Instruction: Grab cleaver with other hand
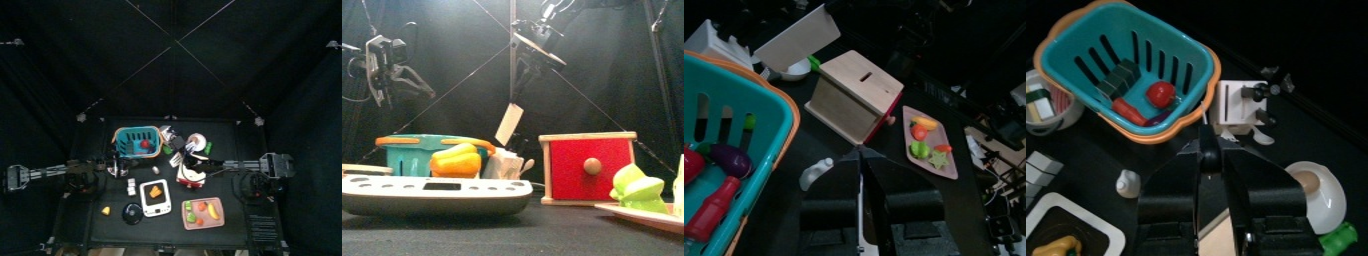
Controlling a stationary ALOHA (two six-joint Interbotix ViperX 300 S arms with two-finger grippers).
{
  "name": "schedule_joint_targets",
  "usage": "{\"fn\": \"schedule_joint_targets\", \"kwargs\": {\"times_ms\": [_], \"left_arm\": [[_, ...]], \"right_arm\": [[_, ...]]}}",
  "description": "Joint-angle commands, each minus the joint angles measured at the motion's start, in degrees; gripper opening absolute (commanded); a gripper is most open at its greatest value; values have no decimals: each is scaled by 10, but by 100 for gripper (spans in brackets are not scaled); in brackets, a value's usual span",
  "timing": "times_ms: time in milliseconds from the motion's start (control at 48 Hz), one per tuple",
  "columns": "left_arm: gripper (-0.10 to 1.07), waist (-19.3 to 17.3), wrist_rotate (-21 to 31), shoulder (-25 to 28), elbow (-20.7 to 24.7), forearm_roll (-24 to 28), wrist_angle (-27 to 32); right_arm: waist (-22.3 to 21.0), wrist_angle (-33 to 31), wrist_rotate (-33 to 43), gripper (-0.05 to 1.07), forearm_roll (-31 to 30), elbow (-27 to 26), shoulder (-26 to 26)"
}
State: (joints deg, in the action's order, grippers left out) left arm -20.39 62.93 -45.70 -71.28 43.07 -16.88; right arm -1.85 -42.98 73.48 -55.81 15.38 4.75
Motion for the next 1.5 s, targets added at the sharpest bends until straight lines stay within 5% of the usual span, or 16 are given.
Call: {"fn": "schedule_joint_targets", "kwargs": {"times_ms": [0, 292, 479, 604, 792, 1042, 1479], "left_arm": [[44, 1, -2, 1, 8, 0, -3], [45, 13, -4, 1, 14, 40, -25], [51, 62, -46, 1, -1, 97, -67], [65, 103, -83, 1, -16, 87, -67], [83, 164, -134, 6, -28, 29, -66], [83, 238, -186, 48, -33, -76, -66], [83, 247, -390, 115, 28, -280, -18]], "right_arm": [[6, 63, 16, 48, -20, 25, 45], [6, 283, 46, 48, -58, 129, 92], [2, 392, 39, 48, -85, 161, 92], [-3, 446, 39, 48, -128, 171, 93], [-13, 510, 39, 48, -163, 177, 90], [-16, 538, 38, 48, -165, 187, 90], [-28, 556, 35, 48, -148, 179, 76]]}}
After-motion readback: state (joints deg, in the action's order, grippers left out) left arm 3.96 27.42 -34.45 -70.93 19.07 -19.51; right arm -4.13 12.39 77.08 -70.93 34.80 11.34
